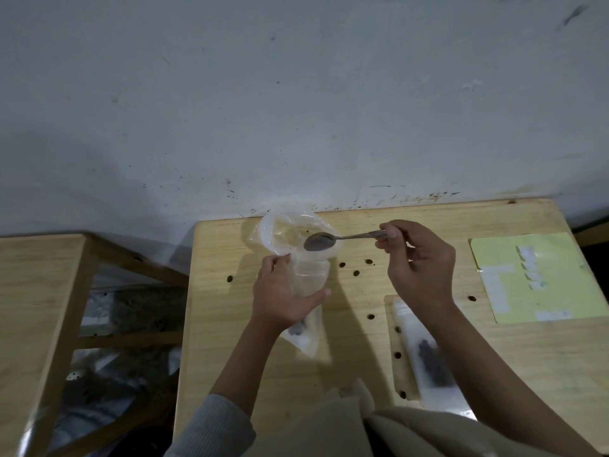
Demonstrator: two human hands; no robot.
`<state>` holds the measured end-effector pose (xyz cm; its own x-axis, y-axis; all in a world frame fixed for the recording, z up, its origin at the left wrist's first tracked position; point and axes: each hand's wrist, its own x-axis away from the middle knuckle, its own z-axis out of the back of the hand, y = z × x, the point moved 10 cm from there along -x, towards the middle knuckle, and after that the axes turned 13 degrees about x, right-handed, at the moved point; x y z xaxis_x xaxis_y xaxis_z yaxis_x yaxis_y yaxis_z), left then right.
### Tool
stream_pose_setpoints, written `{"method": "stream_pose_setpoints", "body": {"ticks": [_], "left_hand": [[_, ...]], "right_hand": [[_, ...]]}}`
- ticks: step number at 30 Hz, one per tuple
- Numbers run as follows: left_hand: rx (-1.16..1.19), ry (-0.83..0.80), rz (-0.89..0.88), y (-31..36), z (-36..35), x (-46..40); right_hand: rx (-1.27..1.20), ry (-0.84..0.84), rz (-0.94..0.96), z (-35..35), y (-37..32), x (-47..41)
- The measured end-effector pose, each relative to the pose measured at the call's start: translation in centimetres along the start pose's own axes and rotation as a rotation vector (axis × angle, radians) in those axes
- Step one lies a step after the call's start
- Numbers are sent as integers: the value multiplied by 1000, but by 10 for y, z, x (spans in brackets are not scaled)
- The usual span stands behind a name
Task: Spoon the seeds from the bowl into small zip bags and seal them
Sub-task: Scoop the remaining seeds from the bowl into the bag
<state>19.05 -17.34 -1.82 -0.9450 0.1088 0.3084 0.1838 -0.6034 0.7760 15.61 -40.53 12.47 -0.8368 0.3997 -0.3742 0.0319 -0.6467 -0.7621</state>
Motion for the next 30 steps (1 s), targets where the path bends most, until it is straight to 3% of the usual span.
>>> {"method": "stream_pose_setpoints", "body": {"ticks": [3, 14, 17, 23, 30], "left_hand": [[32, 0, 16, 0, 1, 1], [150, -44, 30, 4, -1, 3], [150, -64, 22, 5, -6, 1], [200, -74, 57, 5, -5, 0], [242, -73, 56, 12, -6, -1]], "right_hand": [[-27, 47, -62, 5, 7, -4], [-367, 168, -780, -9, 91, 32], [-397, 221, -843, -4, 103, 43], [-255, 151, -636, -4, 104, 48], [269, -78, 70, -29, 65, 45]]}}
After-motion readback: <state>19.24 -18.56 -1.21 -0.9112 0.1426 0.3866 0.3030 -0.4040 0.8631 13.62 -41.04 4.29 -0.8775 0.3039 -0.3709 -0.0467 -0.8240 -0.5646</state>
